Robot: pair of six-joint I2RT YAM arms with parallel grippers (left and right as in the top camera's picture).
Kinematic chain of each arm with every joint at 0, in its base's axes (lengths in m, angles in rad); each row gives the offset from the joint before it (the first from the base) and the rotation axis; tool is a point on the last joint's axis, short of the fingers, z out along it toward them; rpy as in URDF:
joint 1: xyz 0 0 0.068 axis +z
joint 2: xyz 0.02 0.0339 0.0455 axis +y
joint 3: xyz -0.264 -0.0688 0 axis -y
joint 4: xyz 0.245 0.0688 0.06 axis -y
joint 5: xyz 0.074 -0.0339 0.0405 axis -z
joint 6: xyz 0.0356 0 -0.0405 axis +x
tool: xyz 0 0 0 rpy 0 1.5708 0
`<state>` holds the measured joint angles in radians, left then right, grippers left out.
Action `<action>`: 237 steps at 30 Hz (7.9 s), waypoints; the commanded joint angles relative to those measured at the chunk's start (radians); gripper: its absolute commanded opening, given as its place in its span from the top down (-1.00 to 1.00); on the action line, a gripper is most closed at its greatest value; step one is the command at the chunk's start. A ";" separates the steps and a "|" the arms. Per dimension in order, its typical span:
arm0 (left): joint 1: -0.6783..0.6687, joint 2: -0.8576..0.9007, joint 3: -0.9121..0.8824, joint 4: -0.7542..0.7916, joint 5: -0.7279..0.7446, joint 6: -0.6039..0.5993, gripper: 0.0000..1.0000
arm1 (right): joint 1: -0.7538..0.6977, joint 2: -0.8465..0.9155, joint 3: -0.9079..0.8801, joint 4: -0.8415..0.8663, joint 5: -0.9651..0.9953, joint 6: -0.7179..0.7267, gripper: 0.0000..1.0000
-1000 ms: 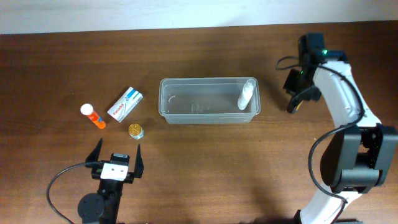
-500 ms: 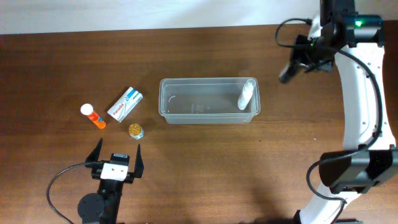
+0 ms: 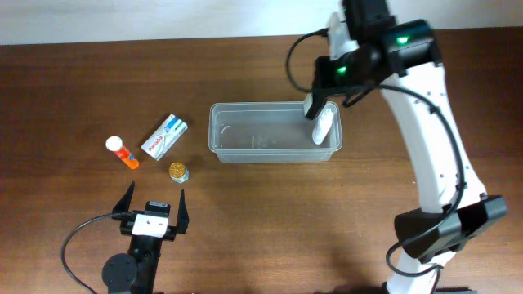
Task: Pack container
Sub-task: 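Carry the dark brown bottle into the container's right end, then release the bottle and raise right gripper away to the side, then reach left gripper to the orange-capped tube and grasp it, then lift the orange tube and carry it over the container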
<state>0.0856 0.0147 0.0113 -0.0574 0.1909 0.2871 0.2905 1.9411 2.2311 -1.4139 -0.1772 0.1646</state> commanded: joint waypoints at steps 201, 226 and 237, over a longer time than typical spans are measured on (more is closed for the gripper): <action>0.306 1.470 1.162 -0.611 0.044 -0.175 -0.99 | -0.508 -0.088 -0.101 -0.026 0.366 0.188 -0.97; 0.305 1.653 1.162 -0.500 0.048 -0.113 -0.89 | -0.508 -0.088 -0.101 -0.026 0.366 0.188 -0.97; 0.305 1.655 1.162 -0.499 0.048 -0.113 -0.25 | -0.508 -0.088 -0.101 -0.026 0.366 0.188 -0.97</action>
<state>0.3878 1.6638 1.1568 -0.5594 0.2417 0.1654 -0.2146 1.8606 2.1178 -1.4403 0.1757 0.3408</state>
